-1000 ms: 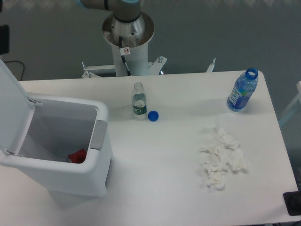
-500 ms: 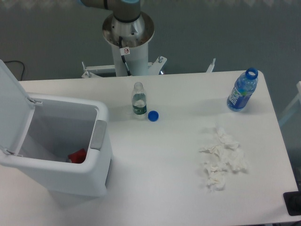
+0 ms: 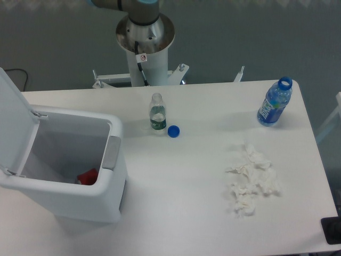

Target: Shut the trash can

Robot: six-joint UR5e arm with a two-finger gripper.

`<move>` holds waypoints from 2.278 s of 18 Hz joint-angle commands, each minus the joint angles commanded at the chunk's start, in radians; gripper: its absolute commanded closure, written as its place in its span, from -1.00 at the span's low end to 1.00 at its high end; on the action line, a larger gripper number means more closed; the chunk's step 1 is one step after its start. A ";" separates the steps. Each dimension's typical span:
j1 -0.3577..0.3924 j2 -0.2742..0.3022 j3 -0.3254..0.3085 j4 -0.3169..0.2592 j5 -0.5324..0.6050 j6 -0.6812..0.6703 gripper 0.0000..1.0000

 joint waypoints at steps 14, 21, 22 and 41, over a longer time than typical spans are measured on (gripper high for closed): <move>0.147 -0.009 -0.002 0.000 0.084 -0.002 -1.00; 0.189 -0.032 -0.002 0.031 0.087 0.009 -1.00; 0.190 -0.038 -0.003 0.043 0.094 0.009 -1.00; 0.259 -0.080 -0.014 0.052 0.120 0.018 -1.00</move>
